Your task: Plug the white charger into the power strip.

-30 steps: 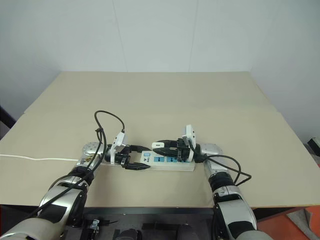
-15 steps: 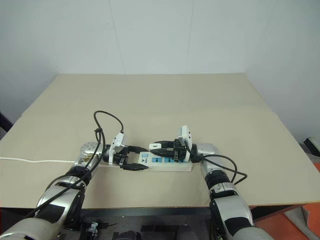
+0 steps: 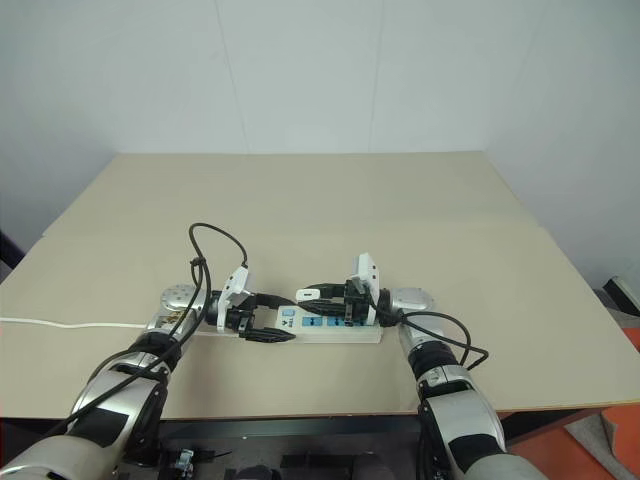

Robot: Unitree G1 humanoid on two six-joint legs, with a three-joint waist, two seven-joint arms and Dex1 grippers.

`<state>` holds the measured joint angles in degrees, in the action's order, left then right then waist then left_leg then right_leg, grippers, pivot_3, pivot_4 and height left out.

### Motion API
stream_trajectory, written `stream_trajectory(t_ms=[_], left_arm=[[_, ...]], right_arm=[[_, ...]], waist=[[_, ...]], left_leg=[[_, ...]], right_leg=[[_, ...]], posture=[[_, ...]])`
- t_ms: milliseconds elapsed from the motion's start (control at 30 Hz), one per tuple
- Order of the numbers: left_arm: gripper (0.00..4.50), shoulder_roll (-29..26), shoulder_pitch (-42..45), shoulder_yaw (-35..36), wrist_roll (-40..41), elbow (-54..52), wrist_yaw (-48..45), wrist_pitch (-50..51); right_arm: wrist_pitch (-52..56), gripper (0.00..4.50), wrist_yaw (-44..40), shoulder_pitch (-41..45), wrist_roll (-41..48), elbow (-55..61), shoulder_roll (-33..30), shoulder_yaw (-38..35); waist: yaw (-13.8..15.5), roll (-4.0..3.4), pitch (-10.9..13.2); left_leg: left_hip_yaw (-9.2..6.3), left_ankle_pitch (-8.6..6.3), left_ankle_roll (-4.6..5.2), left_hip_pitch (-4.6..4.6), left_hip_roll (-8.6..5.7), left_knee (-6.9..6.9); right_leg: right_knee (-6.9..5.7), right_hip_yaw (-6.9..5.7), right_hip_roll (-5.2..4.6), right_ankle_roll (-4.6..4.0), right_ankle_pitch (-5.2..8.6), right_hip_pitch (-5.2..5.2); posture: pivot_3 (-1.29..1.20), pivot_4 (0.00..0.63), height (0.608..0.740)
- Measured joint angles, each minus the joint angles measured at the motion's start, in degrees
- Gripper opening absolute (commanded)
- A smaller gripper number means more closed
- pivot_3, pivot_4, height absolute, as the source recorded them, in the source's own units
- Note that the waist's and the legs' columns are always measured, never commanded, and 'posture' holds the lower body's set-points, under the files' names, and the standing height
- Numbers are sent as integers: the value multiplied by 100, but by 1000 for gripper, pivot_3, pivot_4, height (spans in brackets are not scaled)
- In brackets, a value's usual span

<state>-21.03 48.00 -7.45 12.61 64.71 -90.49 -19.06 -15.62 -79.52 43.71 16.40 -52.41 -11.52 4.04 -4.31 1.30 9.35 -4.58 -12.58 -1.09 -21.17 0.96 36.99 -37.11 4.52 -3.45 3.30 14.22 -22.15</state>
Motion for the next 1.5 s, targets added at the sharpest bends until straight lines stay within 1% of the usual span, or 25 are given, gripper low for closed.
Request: stream_trajectory(t_ms=[100,167,200,300,433,633,767,967,1100,1267,1500], left_arm=[[3249,0,-2,0,0,0,10,16],[3249,0,-5,0,0,0,20,17],[3249,4,-5,3,4,-1,15,16],[3249,24,-10,-13,-3,-19,13,-12],[3249,23,-10,-12,-2,-19,5,-12],[3249,48,-10,-14,-2,-23,-1,-13],[3249,50,-9,-13,-2,-29,-5,-50],[3249,51,-9,-14,28,-63,-73,-65],[3249,52,-9,-14,48,-97,-136,-67],[3249,55,-11,-13,97,-109,-152,-66],[3249,75,-11,-12,103,-153,-169,-69]], right_arm=[[-177,1113,55,-39,-12,10,0,28],[-265,1826,97,-54,-26,11,0,44],[-275,2044,192,-64,-128,6,-26,65],[-273,3091,456,-34,-277,-3,-182,120],[-287,4417,597,-43,-290,-4,-203,116],[-522,4469,442,-145,-271,54,-236,45],[-381,4469,205,-206,-231,184,-339,-8],[1300,4469,-83,-101,21,671,-524,-46],[2264,4469,-88,-14,78,960,-617,-46],[2865,4469,19,71,78,1105,-647,-62],[3308,4469,136,43,240,1286,-659,-227]], waist=[[-2,2,-4],[-1,2,-4],[3,2,-4],[22,16,-13],[24,22,-17],[25,23,-17],[27,23,-17],[32,19,-11],[39,9,0],[46,9,0],[56,6,7]], left_leg=[[0,0,0,1,0,0],[0,0,0,2,0,0],[0,0,0,2,0,0],[0,0,0,1,0,-3],[0,0,0,0,0,-5],[0,0,0,-1,0,-8],[0,0,-1,-3,0,-9],[0,0,0,-18,-1,-9],[0,0,0,-43,-1,-8],[-1,1,-2,-92,-3,-1],[-1,2,-3,-111,-5,-1]], right_leg=[[0,1,0,2,1,1],[0,2,0,2,1,2],[0,2,0,2,1,2],[3,1,0,1,2,2],[6,2,0,0,1,2],[10,1,-1,2,3,2],[11,1,-1,1,3,2],[10,0,-1,-2,3,-12],[10,-1,-2,-8,-1,-35],[-1,-1,-3,-31,-16,-85],[0,-1,-5,-36,-19,-102]], posture=[[0,150,740],[0,150,740],[0,150,740],[0,150,740],[0,150,740],[0,150,740],[0,150,740],[0,150,740],[0,150,740],[0,150,740],[0,150,740]])
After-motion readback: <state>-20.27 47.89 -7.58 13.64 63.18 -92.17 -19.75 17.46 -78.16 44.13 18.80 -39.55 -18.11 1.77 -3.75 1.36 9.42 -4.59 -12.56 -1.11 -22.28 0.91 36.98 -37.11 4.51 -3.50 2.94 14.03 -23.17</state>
